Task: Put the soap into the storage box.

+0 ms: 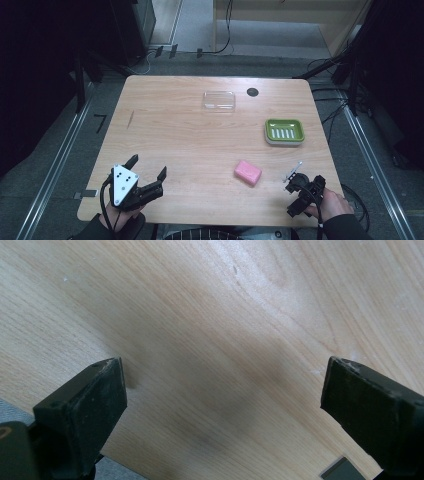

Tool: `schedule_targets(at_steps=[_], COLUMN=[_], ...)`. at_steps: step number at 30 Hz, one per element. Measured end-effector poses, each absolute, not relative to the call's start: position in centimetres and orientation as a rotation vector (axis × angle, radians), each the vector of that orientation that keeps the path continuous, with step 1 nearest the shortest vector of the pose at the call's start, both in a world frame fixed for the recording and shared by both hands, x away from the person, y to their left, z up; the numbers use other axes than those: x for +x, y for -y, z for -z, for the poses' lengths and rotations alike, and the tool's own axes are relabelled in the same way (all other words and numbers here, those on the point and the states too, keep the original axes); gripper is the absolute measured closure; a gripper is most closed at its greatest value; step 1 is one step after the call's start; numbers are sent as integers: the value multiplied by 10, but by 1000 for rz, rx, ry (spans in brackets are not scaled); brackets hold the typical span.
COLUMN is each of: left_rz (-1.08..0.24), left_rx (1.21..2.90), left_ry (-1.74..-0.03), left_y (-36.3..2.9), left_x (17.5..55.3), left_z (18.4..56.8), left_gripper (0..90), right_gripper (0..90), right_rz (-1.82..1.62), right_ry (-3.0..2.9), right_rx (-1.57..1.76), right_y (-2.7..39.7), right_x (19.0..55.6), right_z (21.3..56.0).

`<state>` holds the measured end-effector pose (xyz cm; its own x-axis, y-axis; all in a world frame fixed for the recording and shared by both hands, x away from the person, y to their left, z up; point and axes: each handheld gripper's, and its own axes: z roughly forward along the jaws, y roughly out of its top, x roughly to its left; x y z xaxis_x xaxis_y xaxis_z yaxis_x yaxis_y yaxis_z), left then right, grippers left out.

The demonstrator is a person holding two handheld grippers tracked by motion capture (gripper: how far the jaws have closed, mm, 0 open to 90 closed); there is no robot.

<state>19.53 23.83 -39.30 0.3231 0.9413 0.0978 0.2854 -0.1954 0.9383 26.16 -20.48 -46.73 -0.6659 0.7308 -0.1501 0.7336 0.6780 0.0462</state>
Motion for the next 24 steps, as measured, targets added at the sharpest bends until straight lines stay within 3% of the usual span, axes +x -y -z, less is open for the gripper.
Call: schedule_targets(at_steps=[24], left_rz=[-913], left_rx=[1690], left_ry=[-1116], left_y=[-239], left_x=[195], left_z=[393], left_gripper=[133], right_gripper=[34], right_rz=[34], right_ry=[-2764], right_rx=[1112], right_y=[176], right_x=[273], right_z=[459])
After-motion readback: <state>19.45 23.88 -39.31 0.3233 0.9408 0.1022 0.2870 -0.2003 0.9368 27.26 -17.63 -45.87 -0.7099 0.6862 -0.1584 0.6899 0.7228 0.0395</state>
